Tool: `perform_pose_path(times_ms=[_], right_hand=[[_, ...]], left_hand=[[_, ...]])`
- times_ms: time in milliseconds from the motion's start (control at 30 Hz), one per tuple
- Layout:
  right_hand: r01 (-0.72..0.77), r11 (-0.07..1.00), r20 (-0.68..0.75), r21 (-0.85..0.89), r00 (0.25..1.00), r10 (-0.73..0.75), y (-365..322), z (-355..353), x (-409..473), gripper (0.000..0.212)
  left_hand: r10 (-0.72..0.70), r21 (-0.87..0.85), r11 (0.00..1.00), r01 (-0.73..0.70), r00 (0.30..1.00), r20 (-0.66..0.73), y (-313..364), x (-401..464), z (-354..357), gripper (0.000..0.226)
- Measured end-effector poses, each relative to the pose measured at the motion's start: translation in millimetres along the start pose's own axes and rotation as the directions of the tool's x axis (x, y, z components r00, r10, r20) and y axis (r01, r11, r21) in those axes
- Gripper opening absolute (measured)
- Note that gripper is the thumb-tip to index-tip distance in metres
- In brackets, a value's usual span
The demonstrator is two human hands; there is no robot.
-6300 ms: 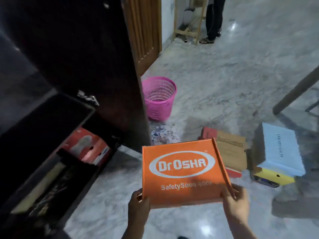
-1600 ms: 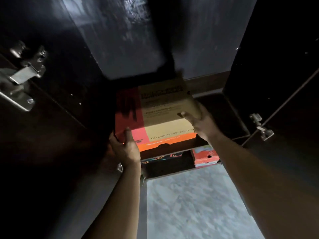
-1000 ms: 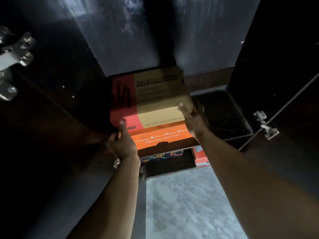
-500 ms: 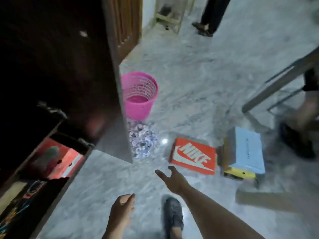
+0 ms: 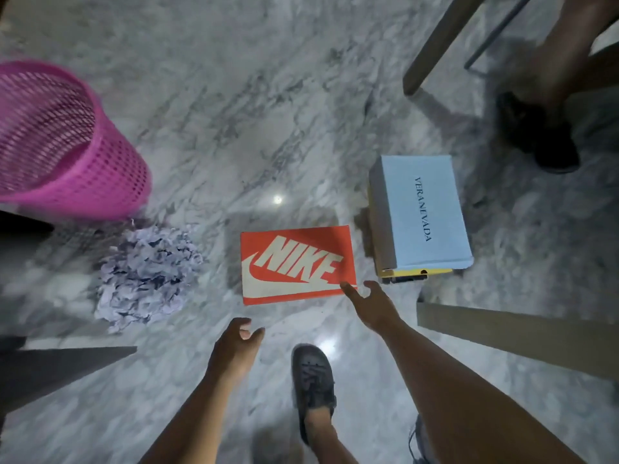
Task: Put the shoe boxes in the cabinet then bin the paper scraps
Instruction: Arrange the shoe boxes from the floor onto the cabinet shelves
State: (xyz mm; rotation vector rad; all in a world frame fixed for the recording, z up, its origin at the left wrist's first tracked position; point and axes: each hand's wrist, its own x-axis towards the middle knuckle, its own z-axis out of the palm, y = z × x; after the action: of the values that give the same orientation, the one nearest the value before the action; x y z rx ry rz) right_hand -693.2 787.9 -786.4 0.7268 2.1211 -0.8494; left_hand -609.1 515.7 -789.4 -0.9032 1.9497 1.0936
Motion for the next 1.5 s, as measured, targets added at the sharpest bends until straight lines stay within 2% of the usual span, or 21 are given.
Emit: perform_pose_path(times_ms=[100,300,367,433,567,667,800,900,967,1033,1167,1200,1267,1300,1400,1500], right_hand=[[-0.021,1.0,0.013,0.022,1.0,0.02,6,6,60,0.089],[-0.041,0.997,0.03,0.071,0.999,0.039,31,41,174,0.092],[-0.068,0.988,0.076,0.14,0.995,0.058,44,60,201,0.085],[-0.089,0.979,0.093,0.182,0.993,0.073,59,77,216,0.078],[-0.025,0.987,0.125,0.161,0.992,0.005,89,83,217,0.091],[0.01,0.993,0.15,0.119,0.988,-0.027,90,68,182,0.084],[0.062,0.994,0.168,0.094,0.983,-0.078,78,37,123,0.092],[0.105,0.99,0.141,0.092,0.983,-0.117,42,7,38,0.087],[0.153,0.986,0.114,0.064,0.98,-0.16,27,-9,-18,0.082],[0.19,0.98,0.119,0.054,0.973,-0.196,17,-18,-75,0.085],[0.288,0.958,0.096,0.008,0.953,-0.287,-14,-23,-220,0.092],[0.319,0.948,0.095,0.003,0.943,-0.318,-26,-22,-267,0.088],[0.363,0.932,0.157,-0.006,0.921,-0.357,-36,-14,-347,0.064],[0.386,0.922,0.192,-0.032,0.908,-0.373,-37,-7,-383,0.057],[0.497,0.864,0.287,-0.08,0.842,-0.458,-37,27,-464,0.069],[0.625,0.776,0.362,-0.081,0.744,-0.561,-54,71,-538,0.066]], left_hand=[[-0.004,0.072,0.997,0.003,1.0,0.016,22,62,19,0.049],[-0.06,-0.077,0.996,0.052,0.994,-0.095,11,179,41,0.084],[-0.128,-0.173,0.979,0.111,0.988,-0.091,3,212,47,0.082],[-0.193,-0.254,0.951,0.174,0.98,-0.051,-6,227,54,0.062],[-0.237,-0.323,0.92,0.222,0.972,-0.005,-27,212,57,0.047],[-0.235,-0.366,0.909,0.201,0.971,-0.051,-41,158,49,0.042],[-0.214,-0.434,0.888,0.15,0.971,-0.102,-44,64,29,0.033],[-0.192,-0.47,0.876,0.106,0.972,-0.138,-45,-13,3,0.045],[-0.164,-0.485,0.873,0.06,0.971,-0.174,-42,-71,-22,0.043],[-0.138,-0.499,0.867,0.012,0.967,-0.217,-45,-134,-50,0.042],[-0.139,-0.553,0.832,-0.034,0.954,-0.267,-70,-264,-106,0.059],[-0.156,-0.581,0.813,-0.039,0.946,-0.283,-80,-299,-118,0.061],[-0.185,-0.637,0.768,-0.06,0.932,-0.311,-114,-369,-135,0.056],[-0.197,-0.651,0.755,-0.082,0.918,-0.344,-136,-403,-141,0.055],[-0.256,-0.661,0.74,-0.127,0.855,-0.451,-198,-500,-157,0.053],[-0.391,-0.702,0.692,-0.17,0.729,-0.562,-252,-576,-170,0.046]])
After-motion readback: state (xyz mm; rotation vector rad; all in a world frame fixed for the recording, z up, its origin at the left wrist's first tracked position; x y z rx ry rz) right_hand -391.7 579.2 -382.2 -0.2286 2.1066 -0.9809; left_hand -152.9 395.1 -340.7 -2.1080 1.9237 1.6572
